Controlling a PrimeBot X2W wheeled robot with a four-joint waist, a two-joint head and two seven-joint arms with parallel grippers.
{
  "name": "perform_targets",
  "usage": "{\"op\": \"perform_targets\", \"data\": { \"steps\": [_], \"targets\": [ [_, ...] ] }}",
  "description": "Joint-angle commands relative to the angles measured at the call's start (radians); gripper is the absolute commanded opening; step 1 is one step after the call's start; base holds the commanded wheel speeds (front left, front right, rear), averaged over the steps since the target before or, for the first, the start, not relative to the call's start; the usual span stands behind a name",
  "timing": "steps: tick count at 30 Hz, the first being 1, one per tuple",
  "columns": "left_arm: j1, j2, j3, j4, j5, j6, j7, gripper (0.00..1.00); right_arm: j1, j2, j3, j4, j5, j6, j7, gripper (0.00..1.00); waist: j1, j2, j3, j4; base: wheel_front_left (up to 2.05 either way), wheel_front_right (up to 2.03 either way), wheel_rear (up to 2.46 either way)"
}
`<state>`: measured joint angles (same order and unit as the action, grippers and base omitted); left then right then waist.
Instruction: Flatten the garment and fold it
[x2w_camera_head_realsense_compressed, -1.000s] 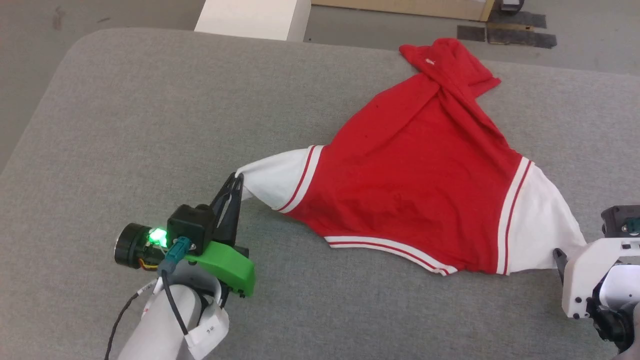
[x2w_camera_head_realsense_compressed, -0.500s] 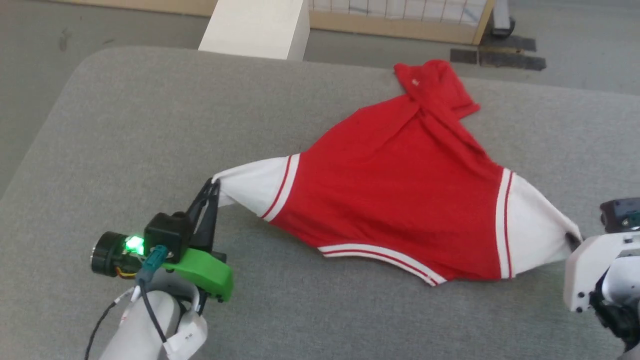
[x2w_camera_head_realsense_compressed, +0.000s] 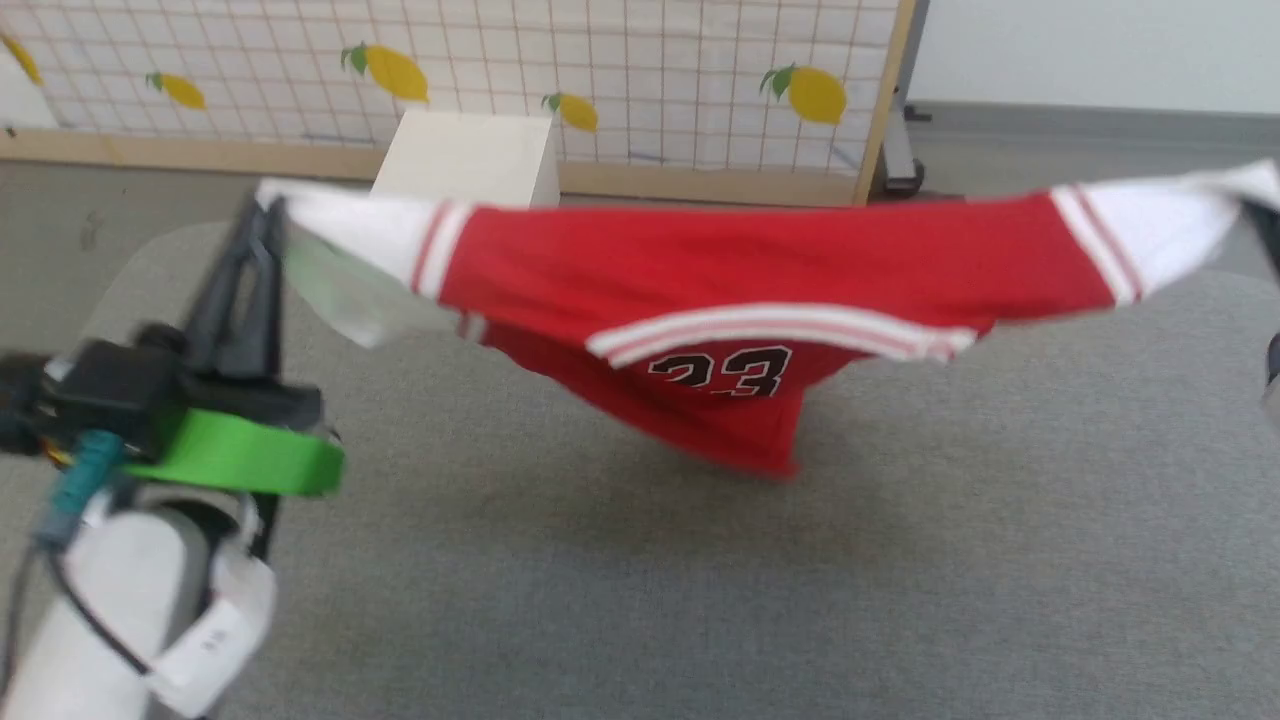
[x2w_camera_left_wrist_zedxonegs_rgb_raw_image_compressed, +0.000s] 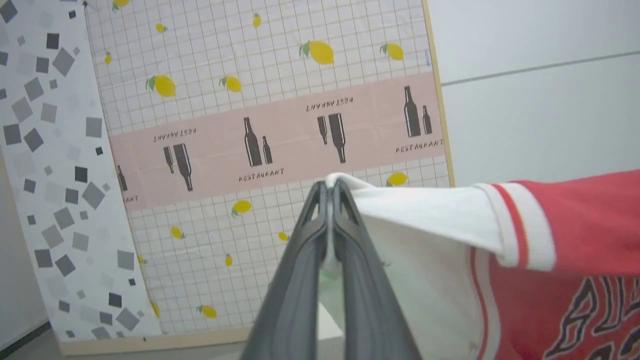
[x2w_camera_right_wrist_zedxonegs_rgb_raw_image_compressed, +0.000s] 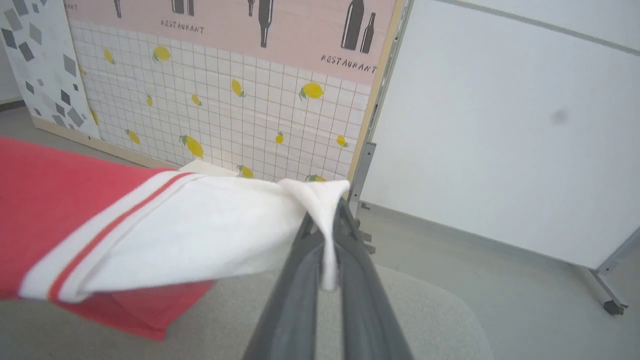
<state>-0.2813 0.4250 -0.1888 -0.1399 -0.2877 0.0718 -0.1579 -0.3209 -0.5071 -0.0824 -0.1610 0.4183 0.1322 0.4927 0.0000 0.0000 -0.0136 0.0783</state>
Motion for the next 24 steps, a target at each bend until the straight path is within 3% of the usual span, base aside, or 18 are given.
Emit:
{"op": "perform_targets", "data": {
  "steps": [1,6,11,17,24],
  "targets": [
    [-0.04,0.02,0.02,-0.038,-0.008,0.007,0.009,0.0,-0.041,-0.006,-0.004,-0.015,0.018,-0.002,0.001,0.0,0.0,0.0,-0.025,-0.024,0.0,0.0,0.0],
    [-0.153,0.058,0.065,-0.161,-0.034,0.004,0.079,0.0,-0.177,-0.016,0.002,-0.041,0.068,-0.002,0.042,0.0,0.0,0.0,-0.013,-0.038,0.0,0.0,0.0],
    [-0.294,0.105,0.074,-0.15,-0.047,-0.016,0.192,0.0,-0.328,-0.039,0.056,-0.023,0.073,-0.002,0.078,0.0,0.0,0.0,0.058,-0.059,0.0,0.0,0.0],
    [-0.491,0.129,0.04,-0.033,-0.047,-0.061,0.274,0.0,-0.55,-0.071,0.169,0.082,0.068,-0.002,0.052,0.0,0.0,0.0,0.202,-0.086,0.0,0.0,0.0],
    [-0.771,0.128,-0.001,0.19,-0.018,-0.116,0.266,0.0,-0.857,-0.057,0.291,0.313,0.034,-0.002,-0.07,0.0,0.0,0.0,0.376,-0.112,0.0,0.0,0.0]
  ]
}}
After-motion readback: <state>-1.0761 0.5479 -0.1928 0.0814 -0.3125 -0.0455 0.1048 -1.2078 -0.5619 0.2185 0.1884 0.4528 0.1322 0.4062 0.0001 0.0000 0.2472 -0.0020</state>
